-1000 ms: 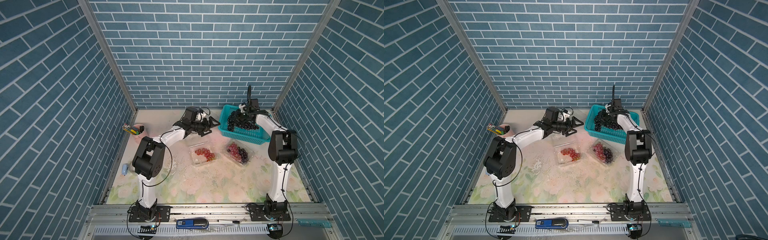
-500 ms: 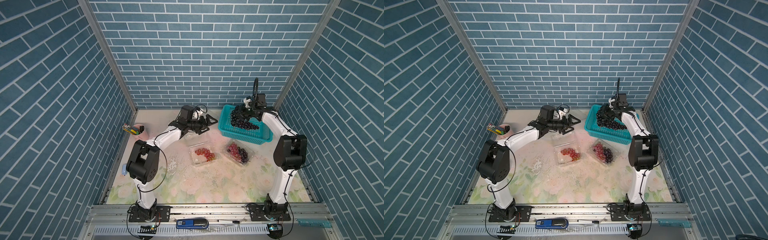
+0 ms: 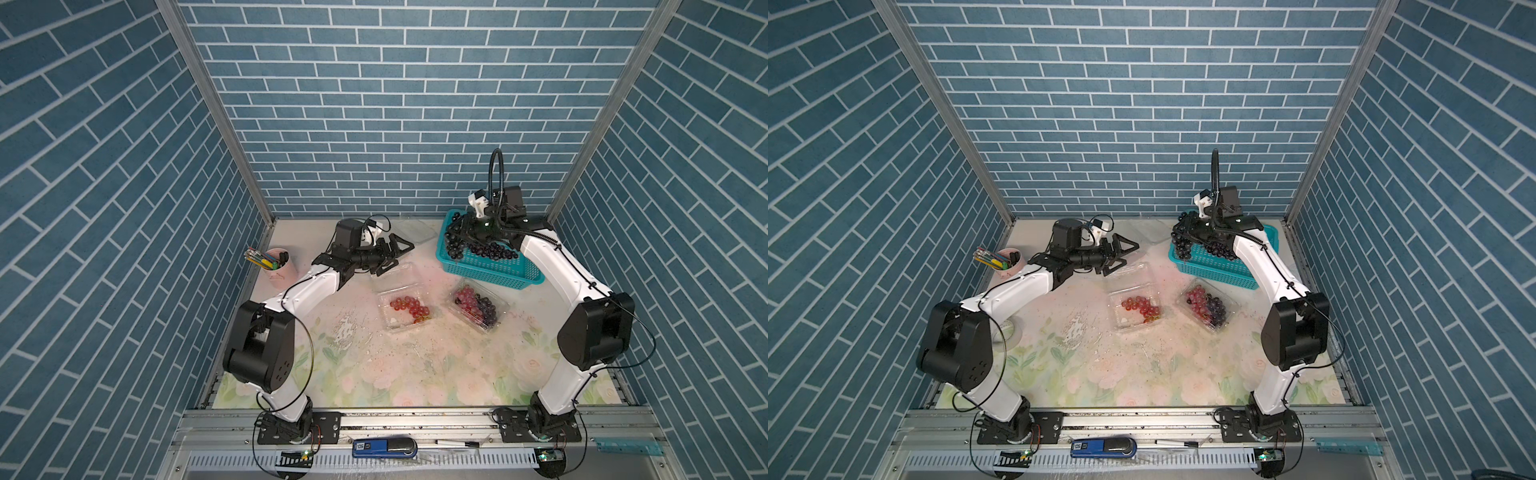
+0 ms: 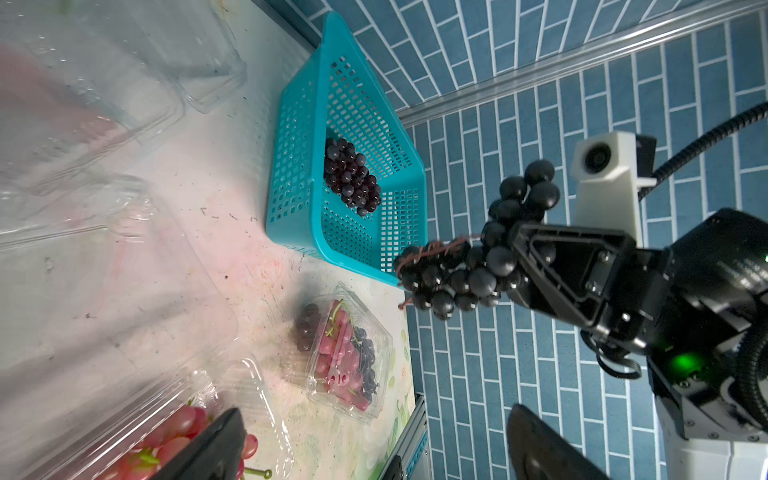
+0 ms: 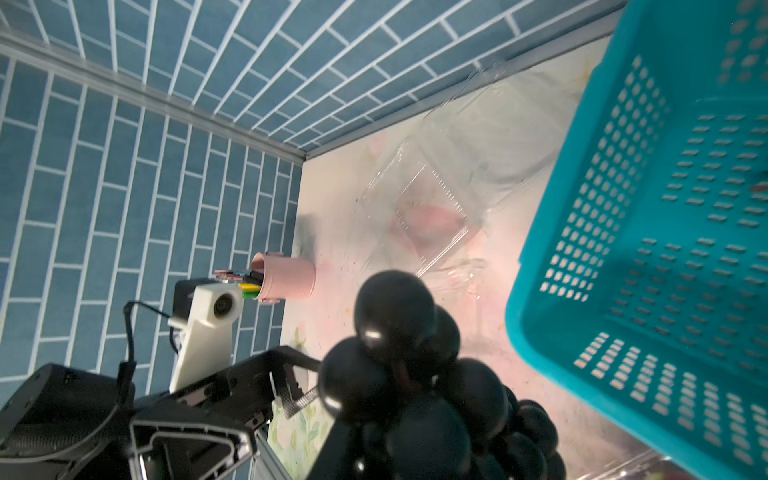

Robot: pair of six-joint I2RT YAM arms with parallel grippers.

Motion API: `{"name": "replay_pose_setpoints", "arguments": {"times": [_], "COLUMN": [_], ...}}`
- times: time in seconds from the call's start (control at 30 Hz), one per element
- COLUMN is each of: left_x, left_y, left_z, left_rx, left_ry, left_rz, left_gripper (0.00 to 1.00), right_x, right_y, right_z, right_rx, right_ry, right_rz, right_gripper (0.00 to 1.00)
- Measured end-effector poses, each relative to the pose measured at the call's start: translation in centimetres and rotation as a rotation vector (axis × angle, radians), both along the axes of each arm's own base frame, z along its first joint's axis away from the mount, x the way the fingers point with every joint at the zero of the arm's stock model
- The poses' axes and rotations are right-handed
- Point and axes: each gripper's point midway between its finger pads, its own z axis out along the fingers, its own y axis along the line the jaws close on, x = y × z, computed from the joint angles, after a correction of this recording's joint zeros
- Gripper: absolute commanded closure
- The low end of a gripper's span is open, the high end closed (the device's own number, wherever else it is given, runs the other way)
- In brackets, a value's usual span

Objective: Pack grapes into containers
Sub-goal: Place the grape into the packing box.

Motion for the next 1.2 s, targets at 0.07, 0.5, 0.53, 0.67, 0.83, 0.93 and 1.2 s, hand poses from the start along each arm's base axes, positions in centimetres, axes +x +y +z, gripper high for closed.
{"name": "replay_pose_setpoints", "arguments": {"times": [0.07, 0.5, 0.53, 0.67, 0.83, 0.93, 1.2], "left_x": [-0.5, -4.6, -4.8, -5.8, -6.2, -6.2, -6.5], "left_y": [1.1, 8.1, 8.2, 8.3, 8.4, 8.4, 8.6], "left_z": [-0.2, -2.2, -2.5, -3.4, -3.4, -3.2, -4.2], "left_rx": [-0.006, -0.024, -0.025, -0.031, -0.033, -0.034, -0.029], "left_ry": [0.005, 0.031, 0.034, 0.06, 0.055, 0.049, 0.07], "left_rz": [0.022, 0.168, 0.169, 0.165, 0.168, 0.169, 0.171], "left_gripper": [0.0, 0.0, 0.0, 0.0, 0.01, 0.0, 0.01], "right_x": [-1.9, -11.1, -11.3, -11.6, -12.1, -12.4, -13.5], "right_y": [1.3, 8.8, 9.4, 10.8, 11.5, 11.8, 12.9], "right_z": [-0.7, -7.7, -7.9, -9.3, -11.3, -12.4, -15.4], "right_rx": [-0.007, -0.082, -0.084, -0.096, -0.13, -0.157, -0.22], "right_ry": [0.015, 0.101, 0.098, 0.098, 0.126, 0.134, 0.156], "right_rz": [0.04, 0.263, 0.276, 0.299, 0.313, 0.318, 0.355], "right_gripper": [0.73, 0.73, 0.73, 0.73, 0.73, 0.73, 0.72]}}
